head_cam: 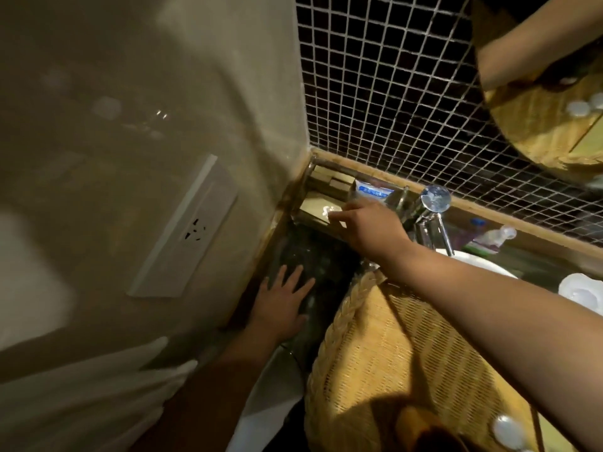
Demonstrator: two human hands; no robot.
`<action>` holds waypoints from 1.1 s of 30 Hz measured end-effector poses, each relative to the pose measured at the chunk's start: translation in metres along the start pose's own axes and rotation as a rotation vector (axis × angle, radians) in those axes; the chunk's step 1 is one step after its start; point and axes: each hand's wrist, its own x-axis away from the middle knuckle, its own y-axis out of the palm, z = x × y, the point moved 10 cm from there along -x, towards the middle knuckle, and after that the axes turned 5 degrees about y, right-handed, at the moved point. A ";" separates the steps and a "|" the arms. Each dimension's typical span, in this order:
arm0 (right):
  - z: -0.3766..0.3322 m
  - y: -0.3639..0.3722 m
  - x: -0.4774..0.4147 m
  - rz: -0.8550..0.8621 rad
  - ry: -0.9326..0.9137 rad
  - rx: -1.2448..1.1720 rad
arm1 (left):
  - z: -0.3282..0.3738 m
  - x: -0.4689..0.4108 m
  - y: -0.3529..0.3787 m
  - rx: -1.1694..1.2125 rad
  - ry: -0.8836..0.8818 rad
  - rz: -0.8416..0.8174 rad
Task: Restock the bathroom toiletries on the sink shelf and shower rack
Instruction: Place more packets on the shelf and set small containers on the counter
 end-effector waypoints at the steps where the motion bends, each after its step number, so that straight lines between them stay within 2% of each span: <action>1: 0.004 0.004 -0.005 -0.016 0.014 0.007 | 0.001 -0.002 0.002 -0.004 0.002 0.001; 7: 0.018 0.027 -0.022 -0.098 0.062 0.064 | 0.012 -0.011 0.013 0.000 0.018 0.013; 22: 0.024 0.061 -0.046 -0.257 0.207 -0.035 | 0.011 -0.016 0.024 0.037 -0.004 -0.076; 29: 0.031 0.076 -0.040 -0.351 0.196 -0.018 | 0.009 -0.016 0.024 0.062 -0.019 -0.079; 33: 0.029 0.083 -0.040 -0.378 0.126 0.053 | 0.009 -0.014 0.021 0.039 0.000 -0.073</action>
